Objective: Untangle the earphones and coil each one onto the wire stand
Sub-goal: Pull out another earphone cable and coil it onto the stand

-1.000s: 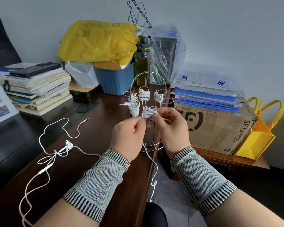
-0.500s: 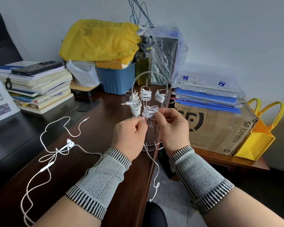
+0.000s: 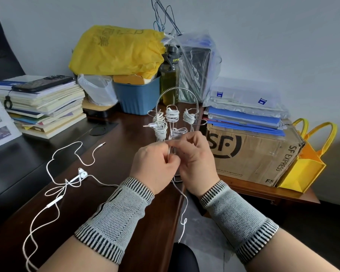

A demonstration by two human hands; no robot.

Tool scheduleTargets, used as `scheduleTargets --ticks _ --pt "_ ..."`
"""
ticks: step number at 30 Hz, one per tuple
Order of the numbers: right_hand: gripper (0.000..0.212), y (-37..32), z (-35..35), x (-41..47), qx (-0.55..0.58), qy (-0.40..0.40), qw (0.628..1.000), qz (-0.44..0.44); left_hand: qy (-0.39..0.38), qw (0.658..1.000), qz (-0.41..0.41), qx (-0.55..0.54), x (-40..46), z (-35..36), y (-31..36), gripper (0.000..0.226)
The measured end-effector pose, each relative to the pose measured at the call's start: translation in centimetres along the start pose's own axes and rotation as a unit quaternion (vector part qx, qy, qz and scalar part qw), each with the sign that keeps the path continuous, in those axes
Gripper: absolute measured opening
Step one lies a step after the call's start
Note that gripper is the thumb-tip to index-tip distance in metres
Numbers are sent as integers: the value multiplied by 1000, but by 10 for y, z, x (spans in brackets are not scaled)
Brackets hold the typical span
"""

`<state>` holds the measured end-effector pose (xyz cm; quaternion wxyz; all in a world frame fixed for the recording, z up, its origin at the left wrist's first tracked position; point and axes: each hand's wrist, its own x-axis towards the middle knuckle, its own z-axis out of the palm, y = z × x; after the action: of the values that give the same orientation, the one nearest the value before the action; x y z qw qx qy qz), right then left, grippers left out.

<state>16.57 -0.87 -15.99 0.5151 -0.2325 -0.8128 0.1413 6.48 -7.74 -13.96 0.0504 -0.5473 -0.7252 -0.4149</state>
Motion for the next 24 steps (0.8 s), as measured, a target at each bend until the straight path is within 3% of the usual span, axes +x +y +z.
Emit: scheduleTargets --ticks 7,9,12,16,20,24 --pt "11 7 3 3 -20 34 999 20 -63 998 -11 20 15 -22 1 34" --pt "10 7 1 3 5 43 998 39 -110 993 -38 36 23 -33 -2 31" --pt "8 6 -1 1 44 53 995 69 -215 971 -105 -20 30 -47 -11 19" --pt "8 5 -2 2 84 70 988 107 -260 955 -138 -26 30 -60 -20 16" --pt "23 4 -6 6 142 65 971 182 -236 954 -147 -115 30 -68 -20 8" --pt "16 2 -6 11 245 84 925 277 -154 933 -152 -287 27 -56 -2 8"
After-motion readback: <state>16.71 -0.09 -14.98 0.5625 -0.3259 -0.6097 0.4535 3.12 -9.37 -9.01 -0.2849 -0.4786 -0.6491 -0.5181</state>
